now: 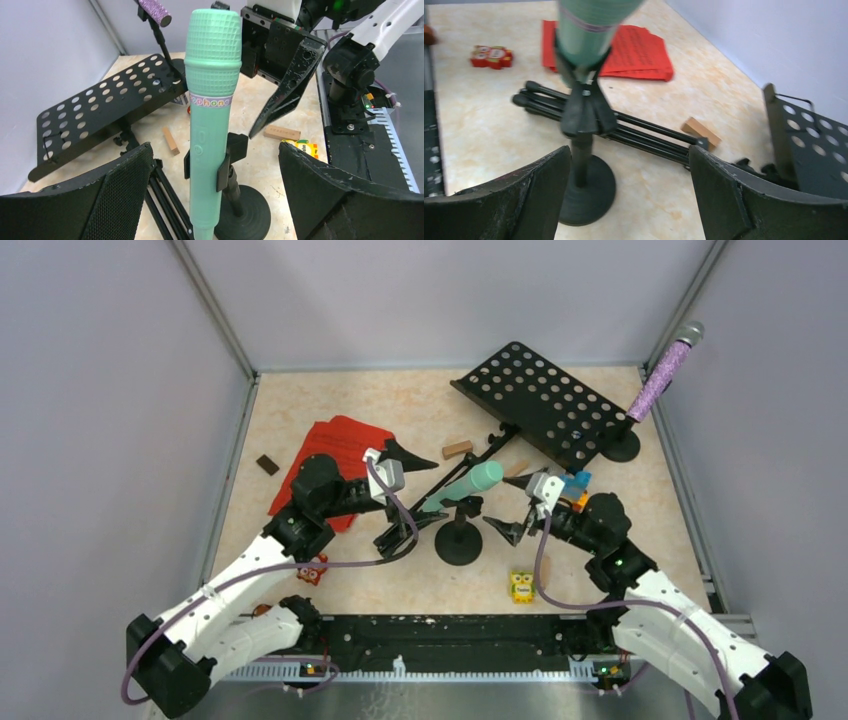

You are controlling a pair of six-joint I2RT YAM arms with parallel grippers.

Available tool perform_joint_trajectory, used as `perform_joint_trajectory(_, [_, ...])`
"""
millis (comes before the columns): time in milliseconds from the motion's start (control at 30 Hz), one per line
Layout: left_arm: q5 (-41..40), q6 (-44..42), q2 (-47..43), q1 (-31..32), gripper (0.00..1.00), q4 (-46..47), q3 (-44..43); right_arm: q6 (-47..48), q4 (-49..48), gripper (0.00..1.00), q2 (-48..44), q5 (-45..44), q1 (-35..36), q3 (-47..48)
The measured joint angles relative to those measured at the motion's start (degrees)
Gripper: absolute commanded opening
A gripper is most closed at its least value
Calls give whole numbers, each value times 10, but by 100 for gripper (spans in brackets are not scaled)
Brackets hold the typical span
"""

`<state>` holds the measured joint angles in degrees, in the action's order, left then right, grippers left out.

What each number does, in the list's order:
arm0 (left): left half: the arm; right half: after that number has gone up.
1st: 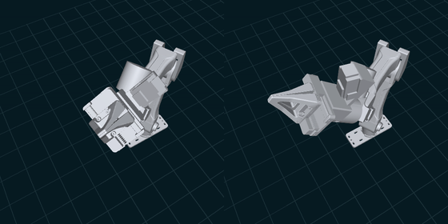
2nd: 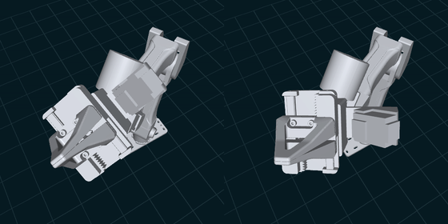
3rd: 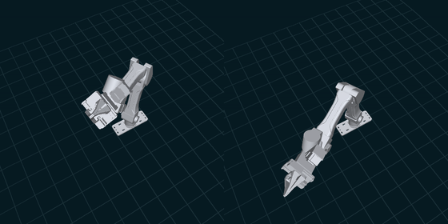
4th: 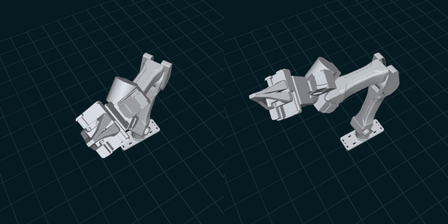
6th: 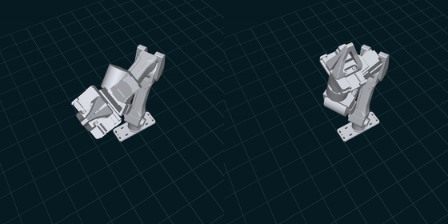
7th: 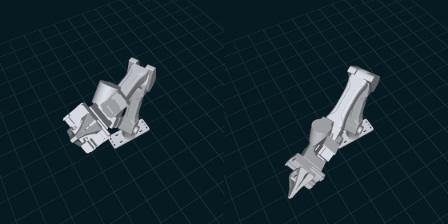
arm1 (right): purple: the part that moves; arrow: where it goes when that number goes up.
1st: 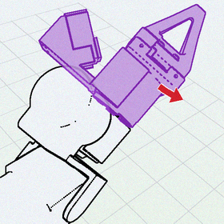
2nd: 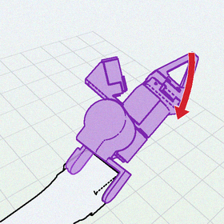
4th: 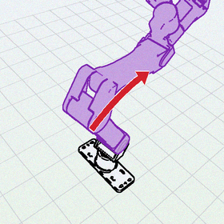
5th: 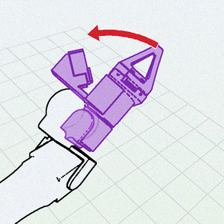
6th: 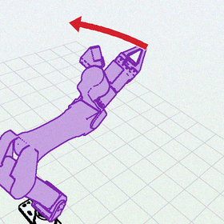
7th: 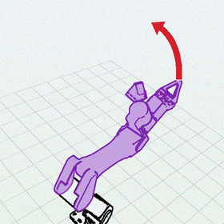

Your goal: Pack up the instrument practice props

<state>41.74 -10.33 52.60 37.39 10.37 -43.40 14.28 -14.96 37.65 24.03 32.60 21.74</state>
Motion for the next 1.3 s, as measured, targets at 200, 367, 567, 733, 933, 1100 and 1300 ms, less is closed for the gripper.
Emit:
perform_joint_trajectory(200, [35, -3, 27, 0, 99, 25, -18, -13, -10, 86, 0, 75, -1, -2])
perform_joint_trajectory(367, [39, -2, 77, 0, 97, 25, -50, -25, -45, 88, -27, 74, -1, -35])
perform_joint_trajectory(567, [39, 11, 129, 0, 88, 25, -68, -23, -70, 89, -62, 44, -1, -69])
perform_joint_trajectory(733, [53, 20, 172, 0, 68, 25, -95, -24, -91, 89, -65, 43, -1, -71])
perform_joint_trajectory(933, [83, 31, 200, 1, 59, 25, -121, -24, -105, 88, -41, 60, -1, -70])
perform_joint_trajectory(1100, [106, 34, 211, 2, 67, 25, -125, -20, -101, 88, -3, 75, -1, -57])
perform_joint_trajectory(1300, [124, 36, 216, 4, 65, 26, -125, -19, -102, 88, 27, 87, -1, -28])
